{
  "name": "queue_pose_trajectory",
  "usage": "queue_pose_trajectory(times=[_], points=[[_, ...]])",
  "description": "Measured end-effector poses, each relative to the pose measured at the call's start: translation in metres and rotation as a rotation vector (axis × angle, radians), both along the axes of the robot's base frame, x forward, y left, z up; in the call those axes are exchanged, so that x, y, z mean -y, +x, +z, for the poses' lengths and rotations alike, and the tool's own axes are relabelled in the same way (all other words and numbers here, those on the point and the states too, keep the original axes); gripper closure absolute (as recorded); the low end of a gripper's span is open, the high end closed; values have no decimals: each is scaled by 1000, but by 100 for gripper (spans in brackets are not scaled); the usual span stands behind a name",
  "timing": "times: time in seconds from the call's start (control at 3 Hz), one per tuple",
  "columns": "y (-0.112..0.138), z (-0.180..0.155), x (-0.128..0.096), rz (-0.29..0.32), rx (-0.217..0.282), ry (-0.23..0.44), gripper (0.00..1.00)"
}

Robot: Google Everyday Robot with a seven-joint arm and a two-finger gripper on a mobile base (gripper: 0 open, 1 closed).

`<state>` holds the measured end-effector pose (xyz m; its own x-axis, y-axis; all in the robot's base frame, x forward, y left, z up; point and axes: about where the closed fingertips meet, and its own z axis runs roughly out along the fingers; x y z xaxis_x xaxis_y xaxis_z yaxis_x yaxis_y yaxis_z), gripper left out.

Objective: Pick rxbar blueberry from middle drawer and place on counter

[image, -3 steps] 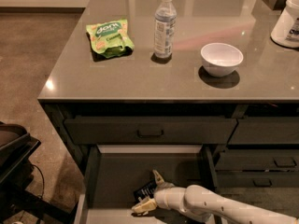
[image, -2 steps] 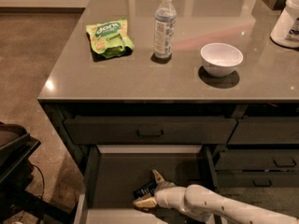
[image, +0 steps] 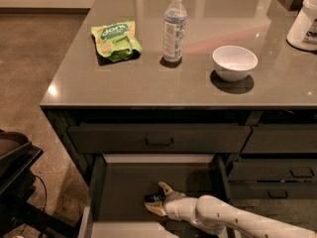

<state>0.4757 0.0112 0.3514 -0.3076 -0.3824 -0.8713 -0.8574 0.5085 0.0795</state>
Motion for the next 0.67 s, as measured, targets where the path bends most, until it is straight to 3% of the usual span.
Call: queue_pose_trajectory(times=[0.33,0.67], points=[[0,0,0,0,0,0,88],[0,0,0,0,0,0,100]])
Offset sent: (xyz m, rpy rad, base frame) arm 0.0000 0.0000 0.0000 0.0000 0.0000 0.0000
